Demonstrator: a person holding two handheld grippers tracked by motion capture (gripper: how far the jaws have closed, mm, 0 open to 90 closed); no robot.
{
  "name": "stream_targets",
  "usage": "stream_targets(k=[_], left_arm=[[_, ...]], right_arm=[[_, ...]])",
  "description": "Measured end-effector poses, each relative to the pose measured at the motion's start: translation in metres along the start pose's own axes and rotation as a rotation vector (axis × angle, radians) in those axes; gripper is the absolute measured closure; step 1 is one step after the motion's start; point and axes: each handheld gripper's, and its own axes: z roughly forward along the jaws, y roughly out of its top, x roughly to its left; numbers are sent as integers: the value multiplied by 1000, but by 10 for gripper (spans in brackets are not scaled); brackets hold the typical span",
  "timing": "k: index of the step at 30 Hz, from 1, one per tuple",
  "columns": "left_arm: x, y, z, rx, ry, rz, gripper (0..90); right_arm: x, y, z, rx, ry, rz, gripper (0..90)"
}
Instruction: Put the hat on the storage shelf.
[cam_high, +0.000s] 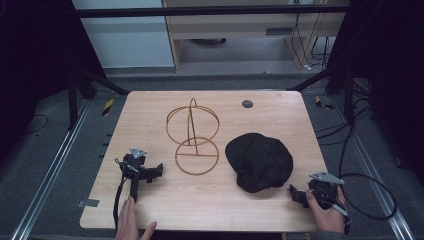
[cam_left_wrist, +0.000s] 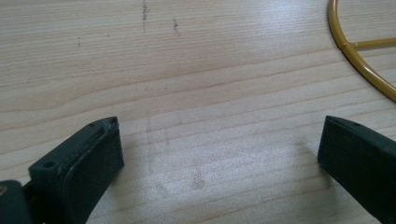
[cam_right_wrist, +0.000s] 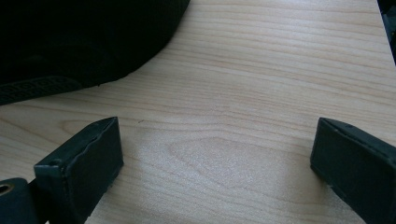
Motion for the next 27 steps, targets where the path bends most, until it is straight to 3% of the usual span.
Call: stream_targets(k=[8, 9, 13, 15, 19, 20, 24, 25, 27], left_arm=[[-1, 0, 0, 0, 5, -5, 0], [-1, 0, 0, 0, 5, -6, 0], [-1, 0, 0, -1, 6, -8, 0], [-1, 0, 0, 0, 6, -7, 0], [-1, 0, 0, 1, 7, -6, 0], [-1, 0, 0, 2, 7, -5, 0], [-1, 0, 0, 2, 6, -6, 0], [0, 0, -1, 2, 0, -1, 0], [0, 0, -1, 2, 1, 0, 0]], right_arm=[[2, 1, 0, -3, 18, -4, 57], [6, 4, -3, 3, 50, -16, 75], [14, 7, -13, 6, 62, -57, 77], [21, 10, -27, 17, 93, -81, 75], [23, 18, -40, 12, 102, -117, 75], [24, 28, -53, -2, 112, -143, 73], [26, 45, -66, -2, 140, -151, 77], [31, 61, -76, -2, 150, -171, 80], [38, 75, -85, -10, 170, -171, 83]])
